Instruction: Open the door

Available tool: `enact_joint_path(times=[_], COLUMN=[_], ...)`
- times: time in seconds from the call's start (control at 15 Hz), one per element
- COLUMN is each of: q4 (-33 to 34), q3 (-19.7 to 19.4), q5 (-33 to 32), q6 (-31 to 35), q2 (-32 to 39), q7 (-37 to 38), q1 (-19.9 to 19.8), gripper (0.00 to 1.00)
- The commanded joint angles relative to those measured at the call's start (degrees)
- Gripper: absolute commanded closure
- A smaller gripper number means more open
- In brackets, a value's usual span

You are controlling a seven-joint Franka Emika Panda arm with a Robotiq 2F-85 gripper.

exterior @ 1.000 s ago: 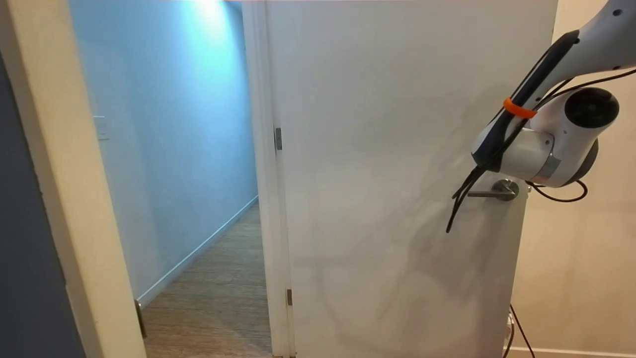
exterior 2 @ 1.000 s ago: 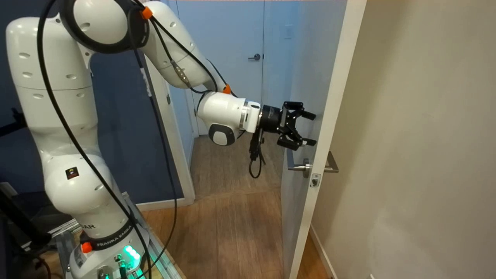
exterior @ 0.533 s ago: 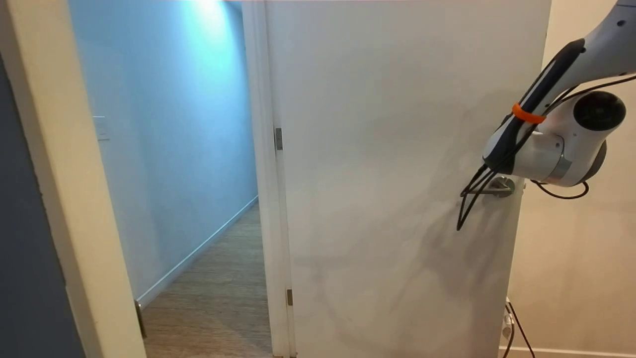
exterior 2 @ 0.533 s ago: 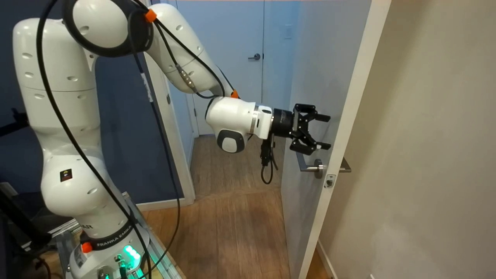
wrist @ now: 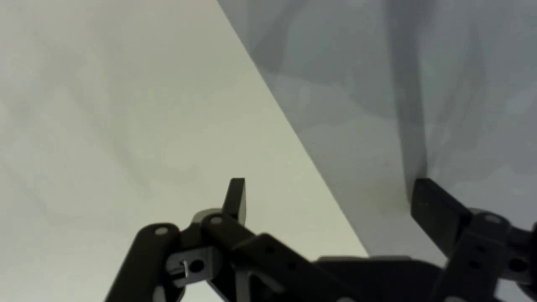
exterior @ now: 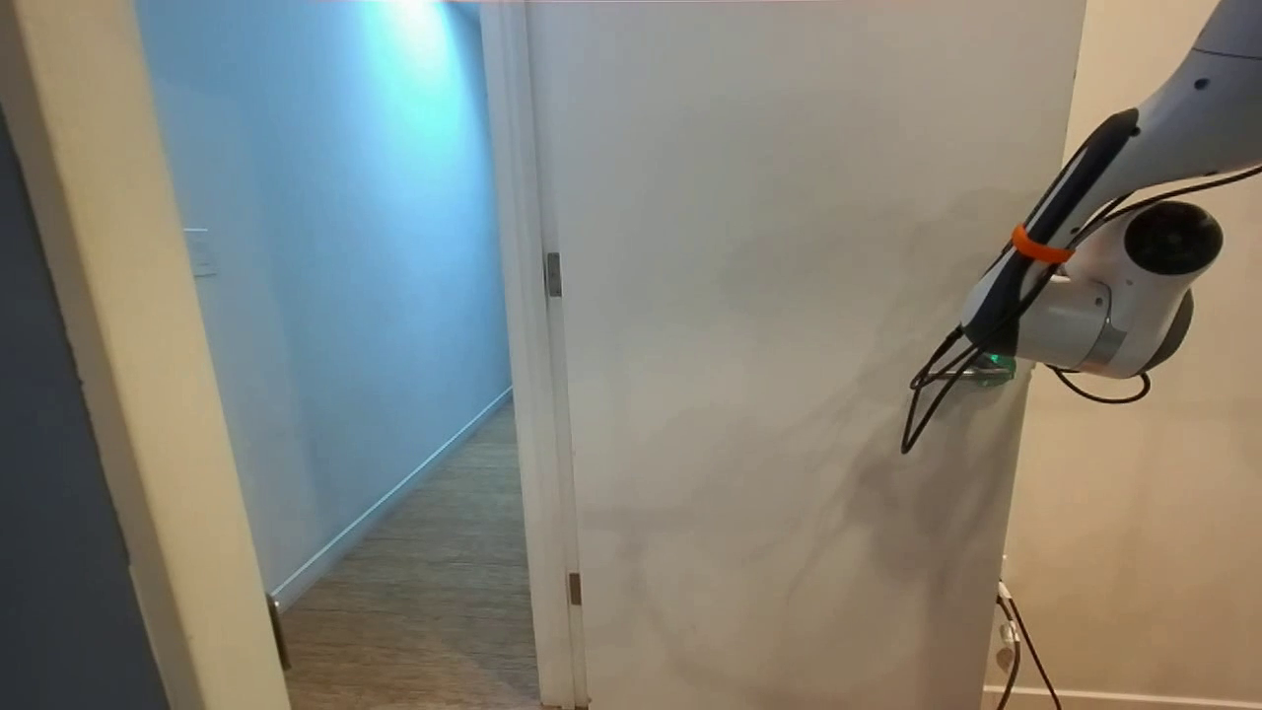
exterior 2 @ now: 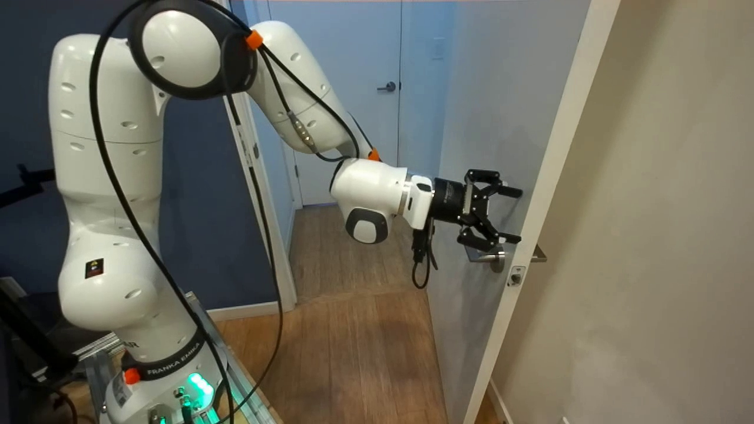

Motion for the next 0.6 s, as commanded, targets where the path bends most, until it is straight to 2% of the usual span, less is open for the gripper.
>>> enact_joint_path(times=[0.0,0.53], q4=[5.2,12.0], q3=[0.0,0.3], q5=[-0.8,0.2], q6=[-2.7,-9.2], q2=[3.2,6.4], q7=[3.7,4.3], q1=[-2.2,-4.6], gripper=[0.00,0.00])
